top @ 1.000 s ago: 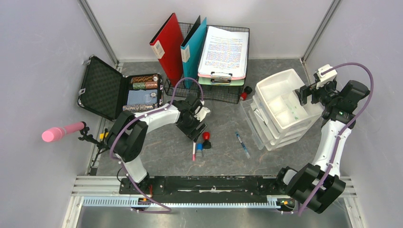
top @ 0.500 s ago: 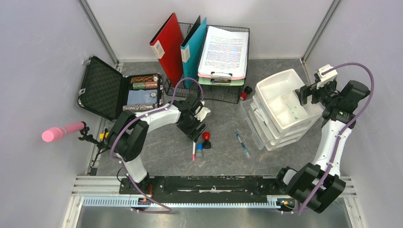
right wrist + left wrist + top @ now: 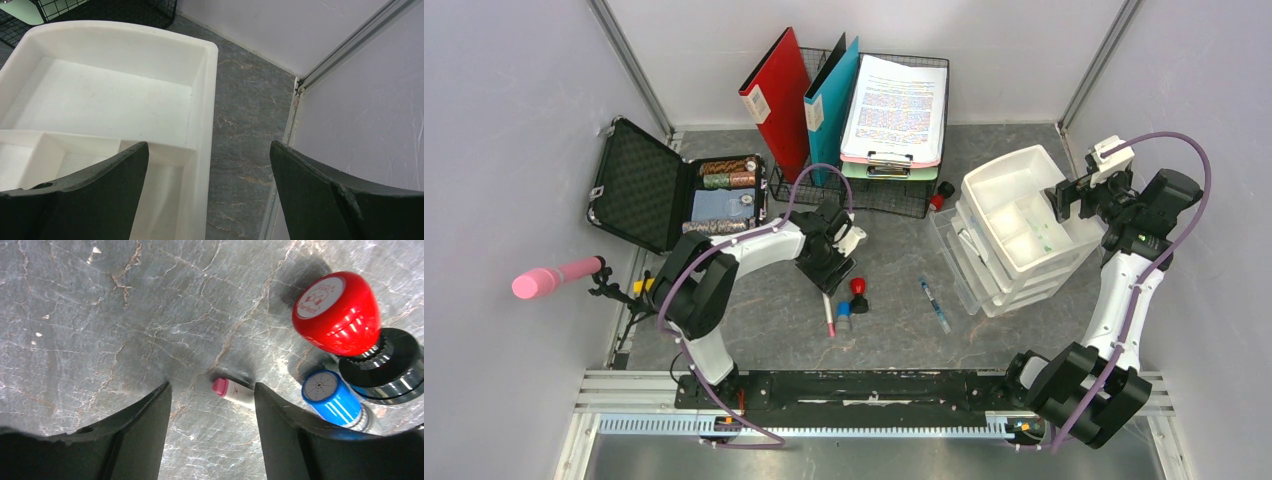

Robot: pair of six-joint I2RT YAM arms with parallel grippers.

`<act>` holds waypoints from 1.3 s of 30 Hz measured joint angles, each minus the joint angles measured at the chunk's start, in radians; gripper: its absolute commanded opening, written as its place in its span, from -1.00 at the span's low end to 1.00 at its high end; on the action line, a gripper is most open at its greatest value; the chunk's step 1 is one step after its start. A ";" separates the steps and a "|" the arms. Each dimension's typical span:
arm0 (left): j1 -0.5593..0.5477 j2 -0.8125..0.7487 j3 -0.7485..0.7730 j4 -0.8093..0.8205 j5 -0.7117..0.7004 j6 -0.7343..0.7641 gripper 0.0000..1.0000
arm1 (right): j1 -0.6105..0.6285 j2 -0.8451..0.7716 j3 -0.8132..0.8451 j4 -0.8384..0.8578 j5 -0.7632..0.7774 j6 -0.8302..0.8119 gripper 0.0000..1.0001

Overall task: Organize the desk
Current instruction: Pick up the stationery from the center of the board.

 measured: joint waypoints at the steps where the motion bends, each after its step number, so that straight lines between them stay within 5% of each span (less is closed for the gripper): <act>1: 0.000 0.001 0.001 -0.002 -0.006 0.004 0.32 | 0.000 0.000 0.000 0.000 -0.001 0.000 0.96; 12: 0.000 -0.021 -0.016 -0.058 -0.054 0.082 0.54 | -0.003 0.003 0.002 -0.003 -0.009 -0.001 0.96; 21: 0.000 -0.205 -0.056 -0.083 -0.031 0.253 0.71 | -0.005 0.007 0.005 -0.008 -0.017 -0.001 0.96; 39: -0.044 -0.296 -0.101 -0.159 0.168 0.887 0.40 | -0.007 0.020 0.012 -0.014 -0.032 -0.001 0.96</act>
